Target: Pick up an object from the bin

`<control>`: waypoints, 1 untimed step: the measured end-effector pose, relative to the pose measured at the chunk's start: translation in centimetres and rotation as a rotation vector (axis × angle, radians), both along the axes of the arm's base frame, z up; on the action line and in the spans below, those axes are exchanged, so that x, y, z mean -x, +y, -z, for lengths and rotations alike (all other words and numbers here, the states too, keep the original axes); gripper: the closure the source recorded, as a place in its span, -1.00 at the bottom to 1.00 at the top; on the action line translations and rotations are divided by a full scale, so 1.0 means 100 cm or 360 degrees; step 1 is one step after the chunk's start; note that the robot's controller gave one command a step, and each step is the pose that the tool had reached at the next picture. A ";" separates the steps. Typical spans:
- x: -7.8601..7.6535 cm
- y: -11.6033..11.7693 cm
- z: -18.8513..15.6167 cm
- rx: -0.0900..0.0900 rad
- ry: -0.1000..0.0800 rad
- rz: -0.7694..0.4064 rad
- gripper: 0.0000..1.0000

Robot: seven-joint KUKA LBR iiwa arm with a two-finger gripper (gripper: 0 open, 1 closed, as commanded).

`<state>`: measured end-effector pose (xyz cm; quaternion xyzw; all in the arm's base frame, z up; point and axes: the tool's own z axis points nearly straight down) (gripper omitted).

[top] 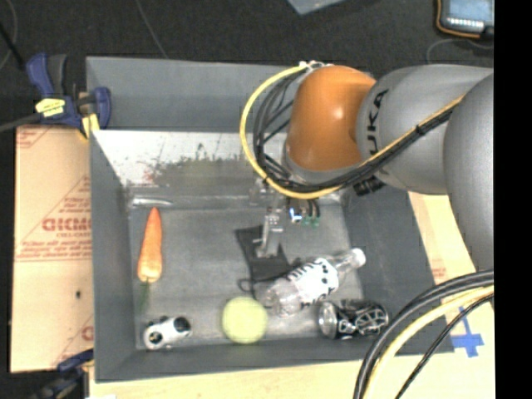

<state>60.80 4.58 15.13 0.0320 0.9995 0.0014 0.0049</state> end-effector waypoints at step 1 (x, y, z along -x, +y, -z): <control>-0.001 -0.021 0.046 0.0000 0.0004 0.0130 -1.00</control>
Offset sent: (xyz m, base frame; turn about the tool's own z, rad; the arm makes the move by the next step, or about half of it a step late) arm 0.0159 -0.0138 -0.0699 0.3538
